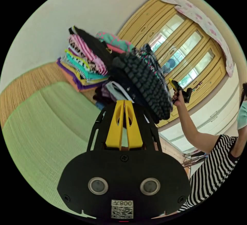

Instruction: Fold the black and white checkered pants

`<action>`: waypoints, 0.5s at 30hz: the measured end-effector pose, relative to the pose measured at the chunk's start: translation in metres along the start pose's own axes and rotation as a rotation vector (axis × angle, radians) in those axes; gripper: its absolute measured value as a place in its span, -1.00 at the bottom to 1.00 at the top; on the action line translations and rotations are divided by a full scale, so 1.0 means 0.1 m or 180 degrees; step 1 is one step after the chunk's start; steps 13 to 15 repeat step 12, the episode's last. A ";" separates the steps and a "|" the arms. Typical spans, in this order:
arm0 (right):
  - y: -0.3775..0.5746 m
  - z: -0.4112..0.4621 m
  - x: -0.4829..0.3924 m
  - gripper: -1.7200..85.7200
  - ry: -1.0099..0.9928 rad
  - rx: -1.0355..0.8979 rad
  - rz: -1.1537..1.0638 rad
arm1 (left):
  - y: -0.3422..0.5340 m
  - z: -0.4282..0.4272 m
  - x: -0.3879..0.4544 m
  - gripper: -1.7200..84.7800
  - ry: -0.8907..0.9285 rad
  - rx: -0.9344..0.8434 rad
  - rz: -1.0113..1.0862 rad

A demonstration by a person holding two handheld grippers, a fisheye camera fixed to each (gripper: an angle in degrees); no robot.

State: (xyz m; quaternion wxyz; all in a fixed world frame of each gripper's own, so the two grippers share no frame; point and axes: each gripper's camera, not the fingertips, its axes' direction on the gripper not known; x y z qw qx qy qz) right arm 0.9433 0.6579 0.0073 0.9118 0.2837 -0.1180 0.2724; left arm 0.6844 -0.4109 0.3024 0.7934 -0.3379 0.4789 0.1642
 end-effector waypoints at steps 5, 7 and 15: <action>0.24 0.28 0.73 -0.84 0.0639 -0.0487 0.0318 | 0.79 0.38 -0.57 -0.94 -0.0073 -0.0829 -0.0699; 0.25 0.49 0.84 -0.81 0.0874 -0.0717 0.0277 | 0.90 0.49 -0.62 -0.94 -0.0263 -0.1023 -0.0750; 0.16 1.15 1.07 -0.78 0.1637 -0.1302 0.0028 | 0.97 0.75 -0.66 -0.92 -0.0437 -0.1268 -0.0624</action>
